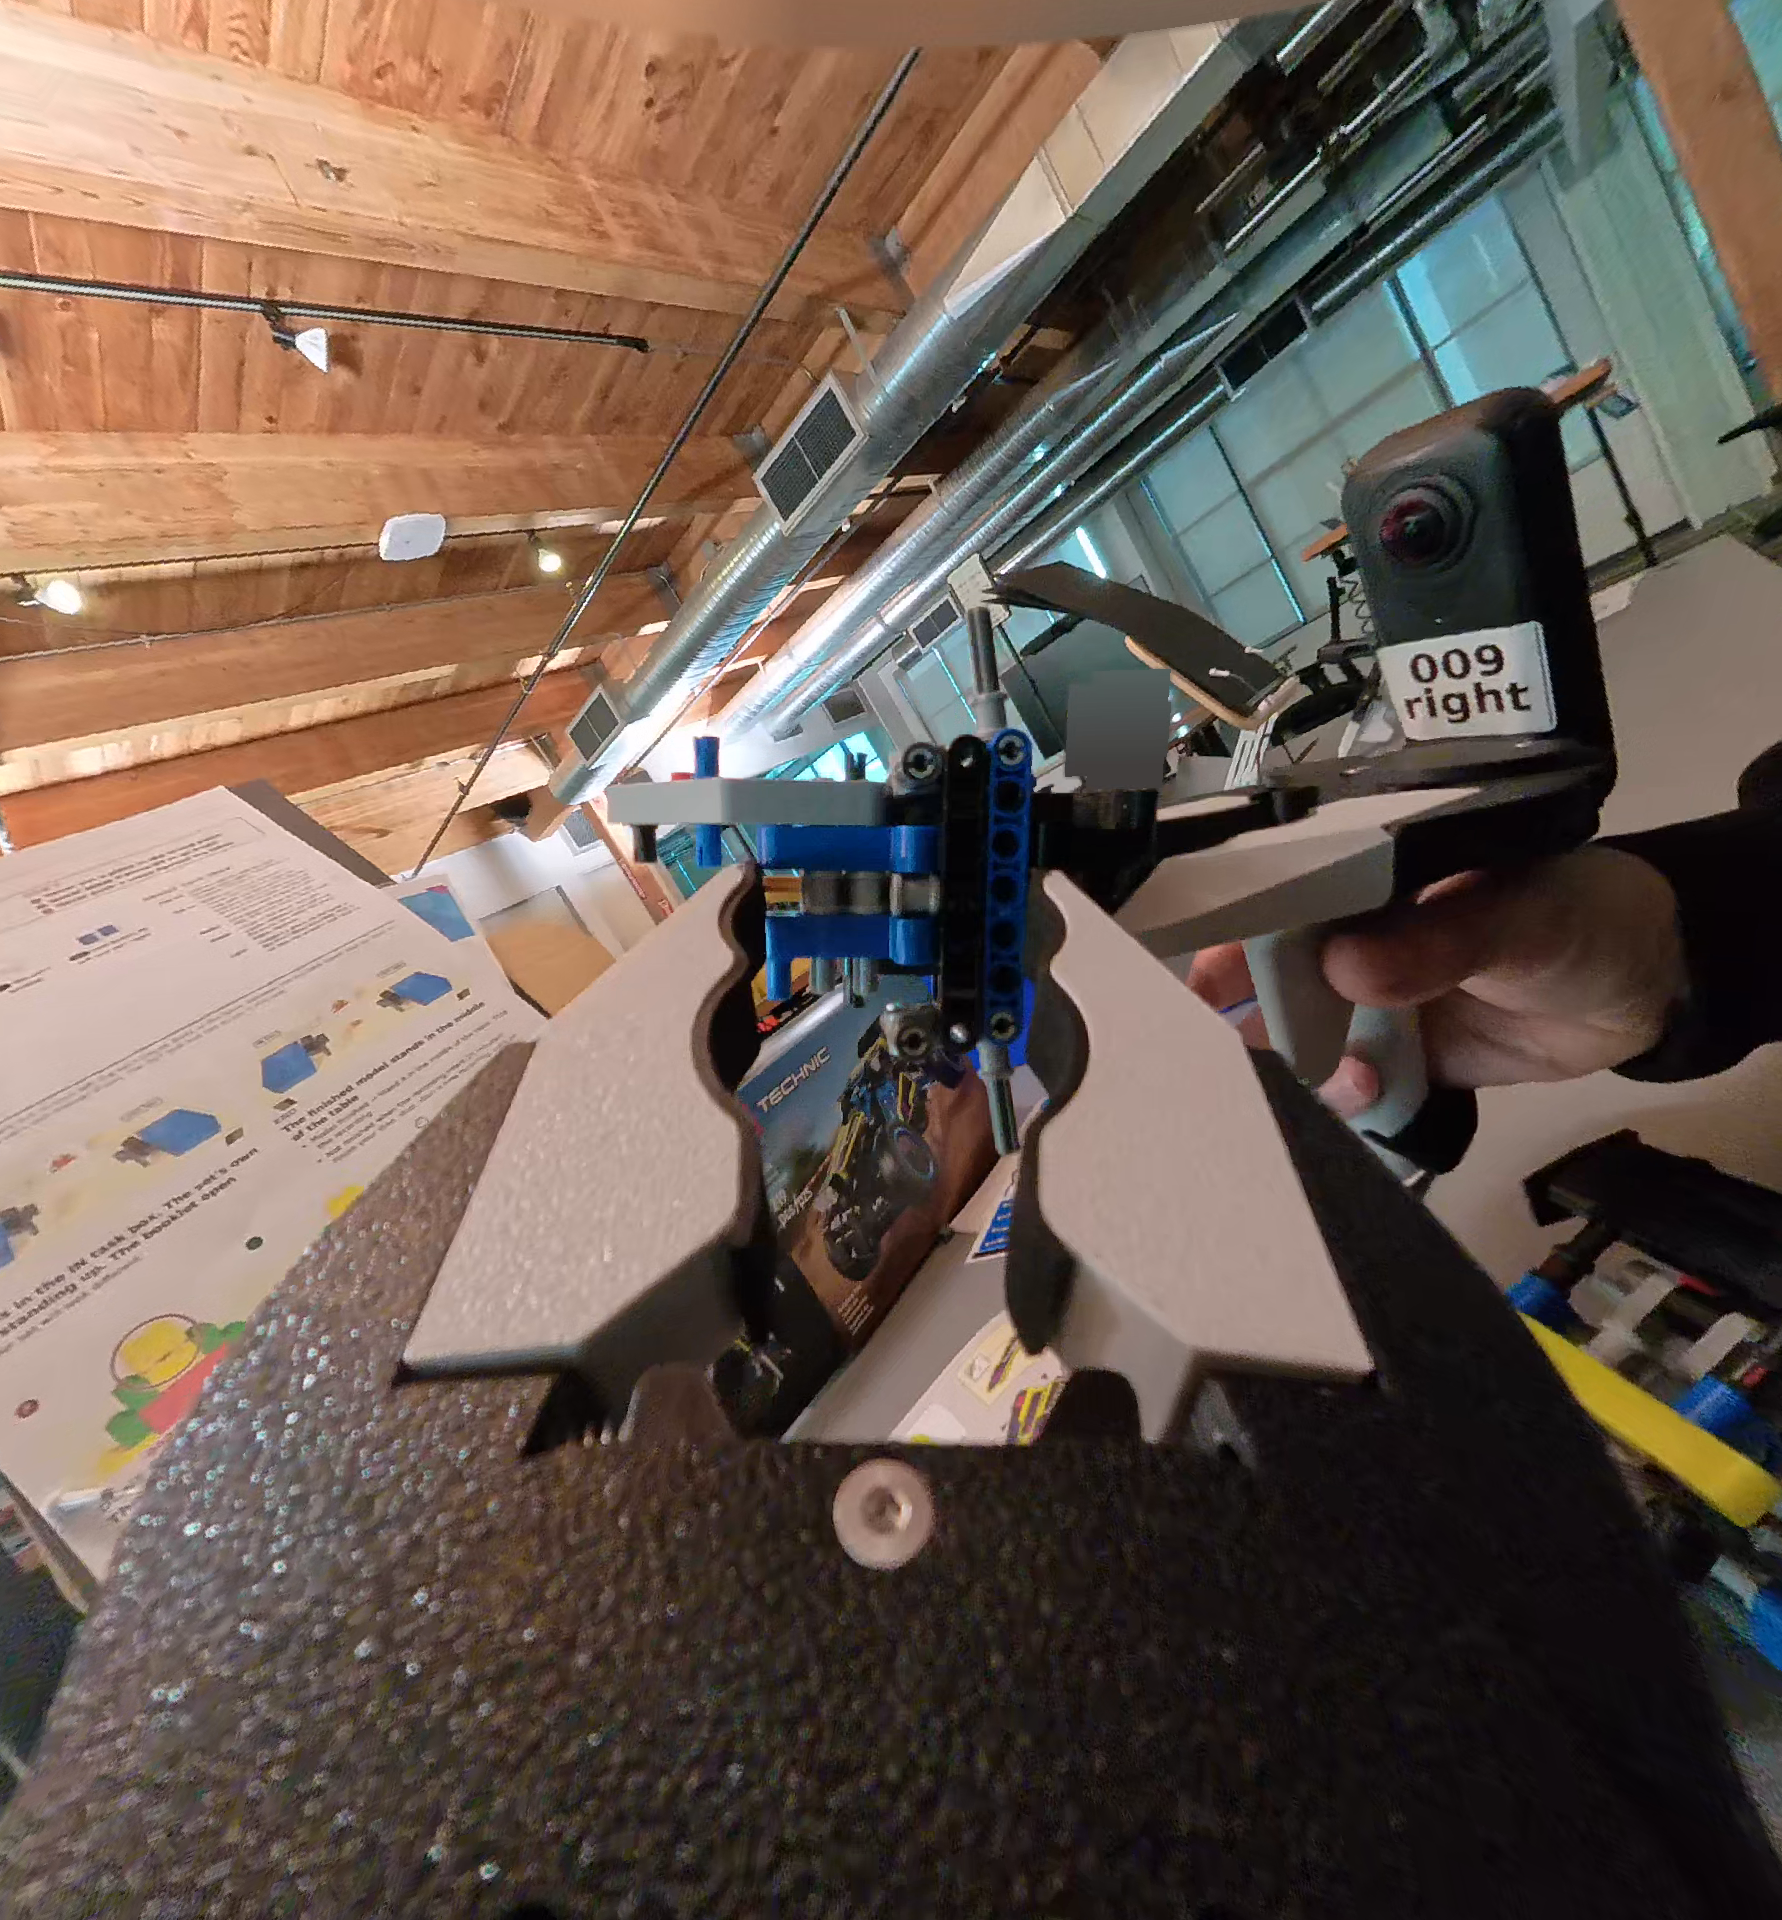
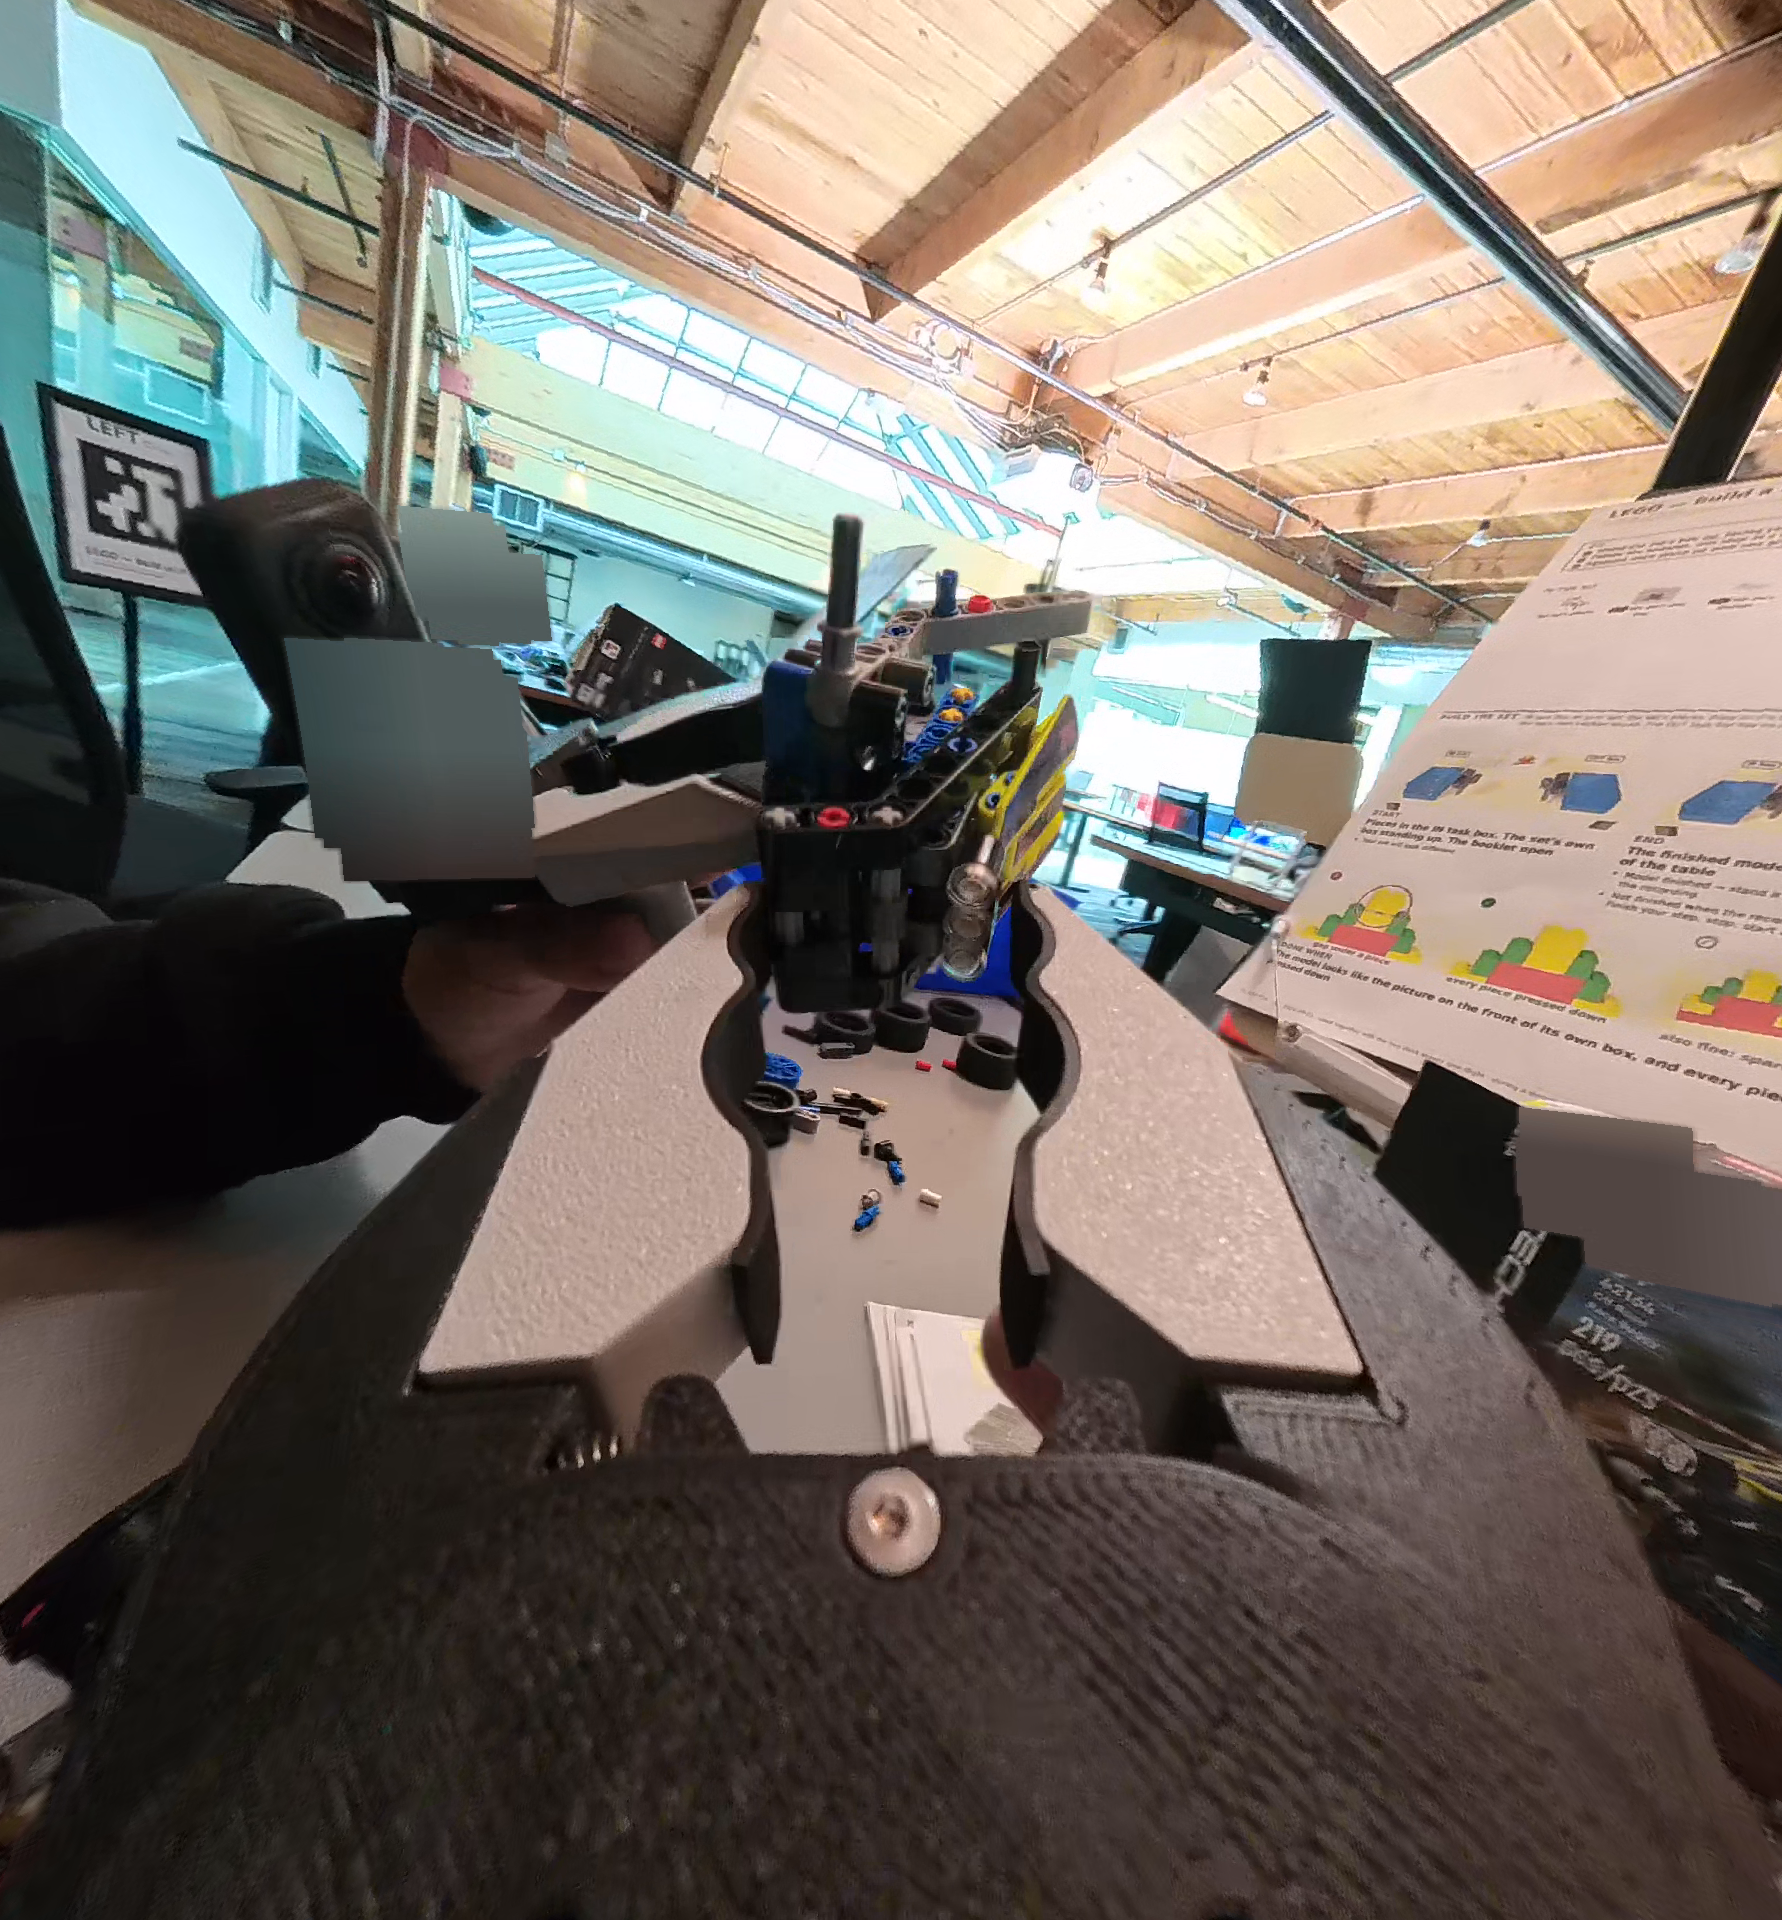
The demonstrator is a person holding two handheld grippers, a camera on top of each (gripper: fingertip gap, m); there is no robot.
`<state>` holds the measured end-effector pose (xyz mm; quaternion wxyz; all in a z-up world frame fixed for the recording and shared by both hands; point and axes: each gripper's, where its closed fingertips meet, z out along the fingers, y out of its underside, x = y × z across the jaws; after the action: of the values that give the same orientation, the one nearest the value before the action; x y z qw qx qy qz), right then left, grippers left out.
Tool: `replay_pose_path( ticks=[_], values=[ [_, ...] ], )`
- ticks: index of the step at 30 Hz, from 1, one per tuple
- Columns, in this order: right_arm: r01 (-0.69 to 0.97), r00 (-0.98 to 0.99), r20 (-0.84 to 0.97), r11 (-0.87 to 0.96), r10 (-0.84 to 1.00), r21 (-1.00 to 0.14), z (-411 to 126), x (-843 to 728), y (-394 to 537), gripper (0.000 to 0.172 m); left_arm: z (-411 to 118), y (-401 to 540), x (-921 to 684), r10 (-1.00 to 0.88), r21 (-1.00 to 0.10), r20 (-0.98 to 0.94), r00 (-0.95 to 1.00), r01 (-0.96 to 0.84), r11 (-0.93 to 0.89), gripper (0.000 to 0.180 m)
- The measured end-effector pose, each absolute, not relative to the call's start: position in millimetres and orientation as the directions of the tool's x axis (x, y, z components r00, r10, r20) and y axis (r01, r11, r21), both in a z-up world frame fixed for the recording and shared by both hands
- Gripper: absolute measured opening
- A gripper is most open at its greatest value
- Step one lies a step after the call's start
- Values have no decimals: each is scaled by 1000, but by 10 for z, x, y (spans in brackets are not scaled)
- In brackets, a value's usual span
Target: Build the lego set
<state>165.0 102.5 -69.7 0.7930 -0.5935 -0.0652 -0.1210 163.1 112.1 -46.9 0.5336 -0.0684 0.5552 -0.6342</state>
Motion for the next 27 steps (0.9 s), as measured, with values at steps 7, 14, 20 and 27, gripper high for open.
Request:
replay_pose_path(
  ticks=[7,14,20,27],
  values=[
    [-312,942,-270,220,201,-924,-780,1688,1066,78,-536,1183,1674,-740,-720,-593,-317,621,310,46],
    [-769,562,-622,67,545,-636,-791,1587,1035,67,-553,1046,1559,-665,-561,-728,-167,704,436,46],
    [-763,547,-562,93,620,-640,-649,1502,941,43,-512,1030,1471,-658,-513,-741,-135,746,424,46],
    [-403,857,-304,173,417,-899,-801,1570,902,44,-716,1018,1622,-610,-538,-776,-162,674,506,52]
  ],
)
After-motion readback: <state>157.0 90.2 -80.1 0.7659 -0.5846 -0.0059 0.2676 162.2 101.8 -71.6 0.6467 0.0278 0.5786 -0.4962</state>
